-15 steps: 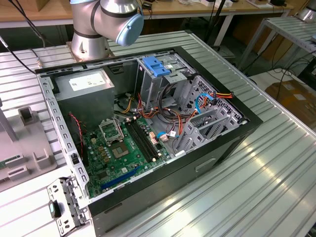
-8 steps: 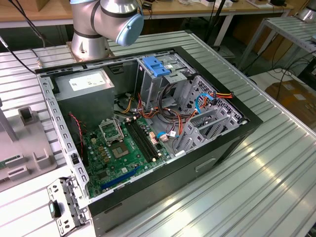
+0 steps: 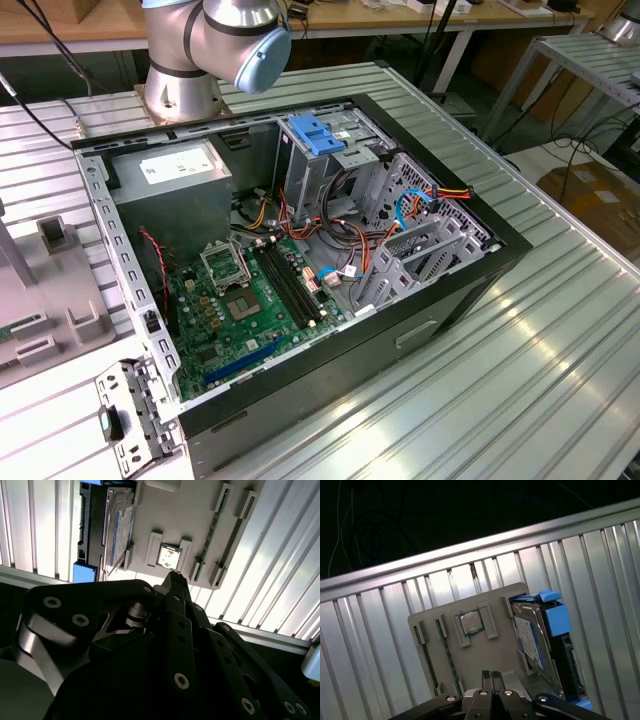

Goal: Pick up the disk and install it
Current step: 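Pick up the disk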

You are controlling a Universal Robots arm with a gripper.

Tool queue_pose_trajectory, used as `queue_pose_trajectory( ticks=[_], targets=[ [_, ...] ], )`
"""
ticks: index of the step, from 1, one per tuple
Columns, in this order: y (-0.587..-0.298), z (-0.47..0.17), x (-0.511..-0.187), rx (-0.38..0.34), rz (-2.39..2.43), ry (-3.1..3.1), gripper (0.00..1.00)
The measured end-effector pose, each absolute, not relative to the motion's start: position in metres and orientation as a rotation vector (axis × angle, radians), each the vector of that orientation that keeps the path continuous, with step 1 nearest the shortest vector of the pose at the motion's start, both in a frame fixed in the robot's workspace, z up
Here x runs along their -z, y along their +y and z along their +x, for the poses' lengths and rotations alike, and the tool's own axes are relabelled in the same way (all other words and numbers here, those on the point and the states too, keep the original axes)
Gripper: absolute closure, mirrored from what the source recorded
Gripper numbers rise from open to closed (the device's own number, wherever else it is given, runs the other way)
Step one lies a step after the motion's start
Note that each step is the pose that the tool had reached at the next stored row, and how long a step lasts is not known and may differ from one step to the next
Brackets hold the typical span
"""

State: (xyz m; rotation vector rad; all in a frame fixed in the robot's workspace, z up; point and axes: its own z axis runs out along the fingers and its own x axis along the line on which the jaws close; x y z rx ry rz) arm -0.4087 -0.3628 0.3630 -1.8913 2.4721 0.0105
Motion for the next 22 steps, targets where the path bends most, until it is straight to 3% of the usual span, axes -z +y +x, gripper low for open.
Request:
queue_pose_trajectory(
  ticks=[22],
  targets=[
    [-0.3628,-0.4087,-0.3629,-0.013,-2.097,2.302,0.89]
  ],
)
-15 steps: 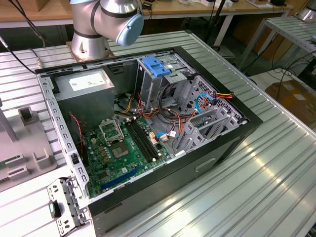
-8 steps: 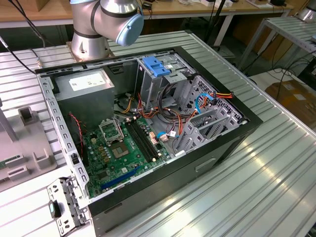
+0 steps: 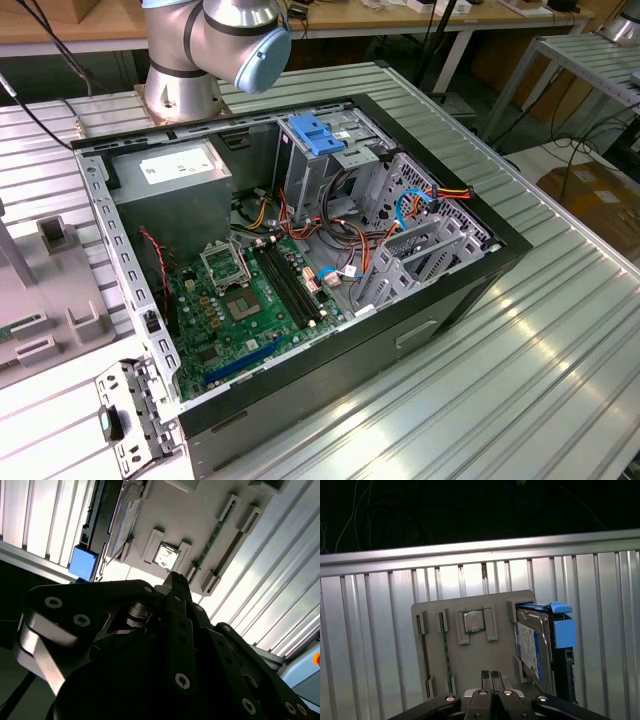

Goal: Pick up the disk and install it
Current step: 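Pick up the disk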

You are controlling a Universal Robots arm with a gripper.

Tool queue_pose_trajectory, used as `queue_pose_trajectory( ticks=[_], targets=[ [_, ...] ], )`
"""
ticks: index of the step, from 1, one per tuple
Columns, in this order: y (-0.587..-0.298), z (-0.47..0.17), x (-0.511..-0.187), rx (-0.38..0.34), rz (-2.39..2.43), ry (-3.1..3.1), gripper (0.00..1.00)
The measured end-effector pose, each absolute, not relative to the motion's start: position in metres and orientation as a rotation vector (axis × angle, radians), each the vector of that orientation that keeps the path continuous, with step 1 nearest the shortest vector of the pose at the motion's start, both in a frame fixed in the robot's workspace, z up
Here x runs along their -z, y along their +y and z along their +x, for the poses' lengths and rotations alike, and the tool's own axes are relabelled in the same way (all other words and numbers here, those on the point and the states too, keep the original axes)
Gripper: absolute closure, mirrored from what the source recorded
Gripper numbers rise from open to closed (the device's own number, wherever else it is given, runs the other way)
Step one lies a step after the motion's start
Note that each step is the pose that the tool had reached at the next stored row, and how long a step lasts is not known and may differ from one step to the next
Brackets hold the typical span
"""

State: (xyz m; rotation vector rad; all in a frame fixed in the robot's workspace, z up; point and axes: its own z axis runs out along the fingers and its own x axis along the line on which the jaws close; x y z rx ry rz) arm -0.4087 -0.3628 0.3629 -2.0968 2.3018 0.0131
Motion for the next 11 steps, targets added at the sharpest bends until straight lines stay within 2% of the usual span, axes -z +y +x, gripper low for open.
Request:
queue_pose_trajectory(
  ticks=[11],
  targets=[
    [-0.3629,-0.4087,-0.3626,-0.013,-2.109,2.291,0.89]
  ],
)
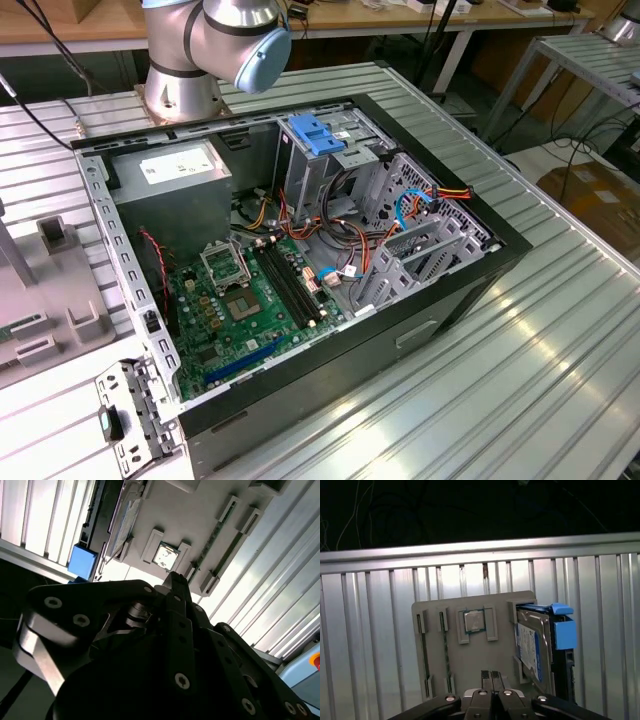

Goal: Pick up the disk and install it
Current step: 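Pick up the disk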

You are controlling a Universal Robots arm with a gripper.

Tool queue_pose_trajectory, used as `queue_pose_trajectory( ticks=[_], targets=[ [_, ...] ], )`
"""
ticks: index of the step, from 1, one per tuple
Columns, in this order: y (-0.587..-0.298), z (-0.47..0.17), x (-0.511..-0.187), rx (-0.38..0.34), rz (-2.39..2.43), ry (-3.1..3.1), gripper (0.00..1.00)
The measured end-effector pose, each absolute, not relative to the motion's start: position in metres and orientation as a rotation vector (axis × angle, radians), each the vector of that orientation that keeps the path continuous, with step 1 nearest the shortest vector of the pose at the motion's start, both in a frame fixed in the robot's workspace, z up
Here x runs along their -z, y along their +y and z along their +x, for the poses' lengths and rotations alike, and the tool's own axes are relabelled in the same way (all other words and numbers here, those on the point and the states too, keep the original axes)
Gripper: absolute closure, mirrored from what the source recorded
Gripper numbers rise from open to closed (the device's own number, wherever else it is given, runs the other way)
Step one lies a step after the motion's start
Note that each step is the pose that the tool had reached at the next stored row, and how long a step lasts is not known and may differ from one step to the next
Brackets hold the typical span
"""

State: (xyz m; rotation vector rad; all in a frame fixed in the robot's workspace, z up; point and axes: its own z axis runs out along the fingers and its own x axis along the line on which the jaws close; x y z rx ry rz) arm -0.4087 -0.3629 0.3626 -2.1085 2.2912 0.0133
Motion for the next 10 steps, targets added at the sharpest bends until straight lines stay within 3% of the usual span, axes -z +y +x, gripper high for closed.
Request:
queue_pose_trajectory(
  ticks=[7,10],
  targets=[
    [-0.3628,-0.4088,-0.3625,-0.013,-2.107,2.293,0.89],
    [-0.3628,-0.4088,-0.3625,-0.013,-2.106,2.293,0.71]
  ],
)
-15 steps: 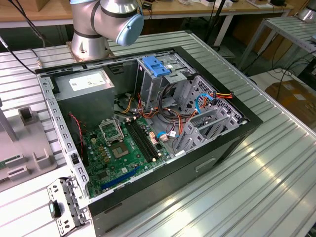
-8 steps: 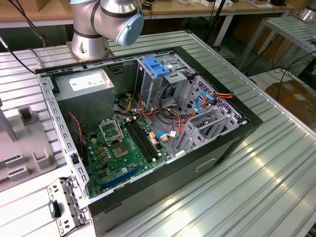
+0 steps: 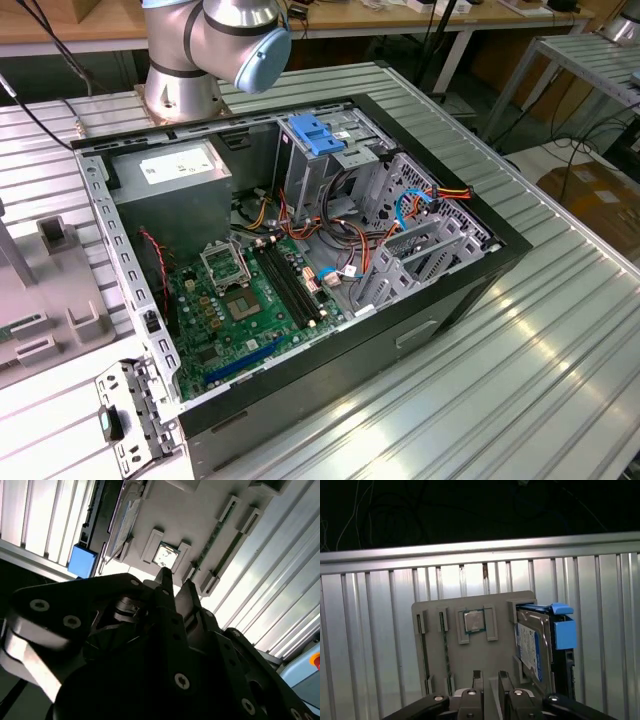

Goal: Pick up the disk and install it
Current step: 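Pick up the disk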

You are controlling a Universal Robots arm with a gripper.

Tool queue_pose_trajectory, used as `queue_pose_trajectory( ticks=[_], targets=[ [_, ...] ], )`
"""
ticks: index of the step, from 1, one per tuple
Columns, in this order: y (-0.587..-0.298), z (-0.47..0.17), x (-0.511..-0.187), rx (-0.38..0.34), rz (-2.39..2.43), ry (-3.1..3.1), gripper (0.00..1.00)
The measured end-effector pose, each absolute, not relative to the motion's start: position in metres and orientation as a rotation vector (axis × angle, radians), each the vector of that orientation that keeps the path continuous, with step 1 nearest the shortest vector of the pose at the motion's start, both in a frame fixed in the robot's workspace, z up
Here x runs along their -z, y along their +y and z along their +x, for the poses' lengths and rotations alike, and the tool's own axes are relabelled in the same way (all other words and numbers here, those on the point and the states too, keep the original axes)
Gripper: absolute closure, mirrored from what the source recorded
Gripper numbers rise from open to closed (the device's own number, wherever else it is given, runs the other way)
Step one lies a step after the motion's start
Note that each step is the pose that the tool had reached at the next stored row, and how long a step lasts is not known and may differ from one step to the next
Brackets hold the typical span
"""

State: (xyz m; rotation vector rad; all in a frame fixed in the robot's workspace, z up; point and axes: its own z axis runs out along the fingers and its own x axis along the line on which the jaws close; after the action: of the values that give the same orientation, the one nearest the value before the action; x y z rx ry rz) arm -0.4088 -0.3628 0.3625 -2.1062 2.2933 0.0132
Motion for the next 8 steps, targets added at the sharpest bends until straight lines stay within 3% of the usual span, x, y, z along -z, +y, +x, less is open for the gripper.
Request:
queue_pose_trajectory(
  ticks=[3,5,8],
  targets=[
    [-0.3628,-0.4087,-0.3625,-0.013,-2.106,2.294,0.64],
    [-0.3628,-0.4088,-0.3625,-0.013,-2.105,2.294,0.52],
    [-0.3628,-0.4087,-0.3625,-0.013,-2.104,2.295,0.52]
  ],
)
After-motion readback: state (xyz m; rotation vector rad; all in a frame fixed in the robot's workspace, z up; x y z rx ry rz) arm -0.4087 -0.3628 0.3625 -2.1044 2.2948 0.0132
